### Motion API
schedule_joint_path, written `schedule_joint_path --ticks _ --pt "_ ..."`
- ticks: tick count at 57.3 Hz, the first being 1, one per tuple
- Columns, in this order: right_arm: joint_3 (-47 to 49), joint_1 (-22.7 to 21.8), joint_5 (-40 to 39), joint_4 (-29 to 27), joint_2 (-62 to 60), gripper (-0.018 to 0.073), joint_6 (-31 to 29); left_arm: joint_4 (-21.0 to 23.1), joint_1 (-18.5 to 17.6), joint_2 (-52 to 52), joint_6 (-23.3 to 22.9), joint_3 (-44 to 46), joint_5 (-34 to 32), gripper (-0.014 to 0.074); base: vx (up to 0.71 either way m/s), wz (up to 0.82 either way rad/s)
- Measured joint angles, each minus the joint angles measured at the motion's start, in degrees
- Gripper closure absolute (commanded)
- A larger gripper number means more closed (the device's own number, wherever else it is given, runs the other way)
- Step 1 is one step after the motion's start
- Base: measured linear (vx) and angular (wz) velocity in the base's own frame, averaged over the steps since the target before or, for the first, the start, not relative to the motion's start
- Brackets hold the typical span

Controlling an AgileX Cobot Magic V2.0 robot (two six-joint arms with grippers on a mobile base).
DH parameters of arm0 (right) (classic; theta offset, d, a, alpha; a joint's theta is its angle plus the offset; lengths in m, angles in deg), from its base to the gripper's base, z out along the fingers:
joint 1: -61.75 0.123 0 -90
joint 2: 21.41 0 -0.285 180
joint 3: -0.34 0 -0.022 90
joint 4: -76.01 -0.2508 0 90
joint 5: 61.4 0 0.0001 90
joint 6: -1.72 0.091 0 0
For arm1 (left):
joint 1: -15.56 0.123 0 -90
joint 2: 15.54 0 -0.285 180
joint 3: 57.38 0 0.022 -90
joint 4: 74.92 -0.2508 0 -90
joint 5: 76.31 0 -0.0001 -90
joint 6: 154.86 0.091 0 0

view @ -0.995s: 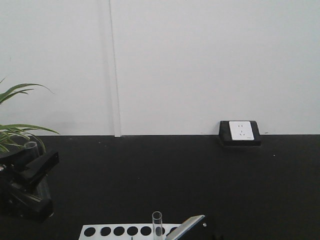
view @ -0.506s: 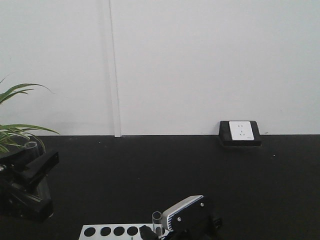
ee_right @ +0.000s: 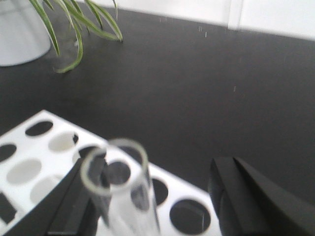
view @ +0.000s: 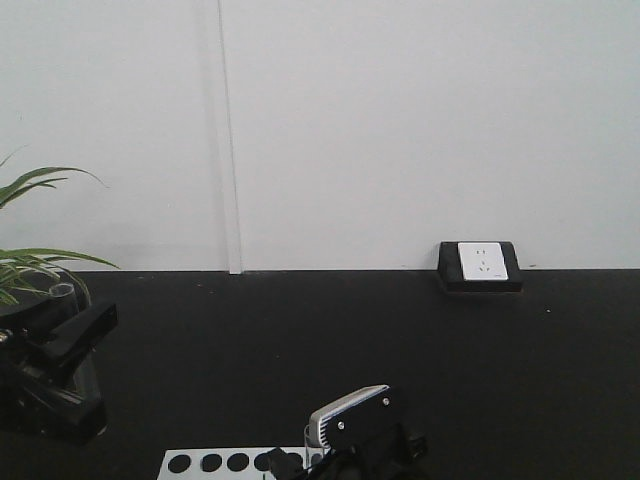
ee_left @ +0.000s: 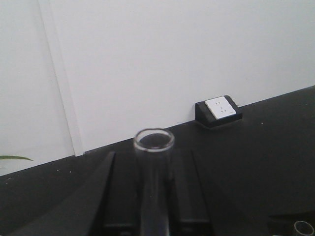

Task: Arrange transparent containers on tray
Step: 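Lower the right gripper onto the other clear tube in the rack, then grasp the second tube with the right gripper and lift it clear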

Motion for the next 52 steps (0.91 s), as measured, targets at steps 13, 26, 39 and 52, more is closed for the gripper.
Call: schedule_joint_path --ticks 13,26,39,52 --pt "0.0 0.0 3.1 0.0 -2.4 0.0047 -0.2 0.0 0.0 0.0 0.0 0.0 0.0 0.0496 0.0 0.0" --pt "0.0 0.0 3.6 0.0 -2.8 0.0097 -1.6 0.0 0.0 0.0 0.0 0.0 0.0 0.0493 0.0 0.0" --pt "0.0 0.0 4.2 0.0 -2.8 0.0188 -1.7 0.0 0.0 0.0 0.0 0.0 0.0 0.0493 0.0 0.0" --pt "0.0 0.0 4.2 0.0 -2.8 0.0341 -1.7 0.0 0.0 0.0 0.0 0.0 0.0 0.0493 0.0 0.0"
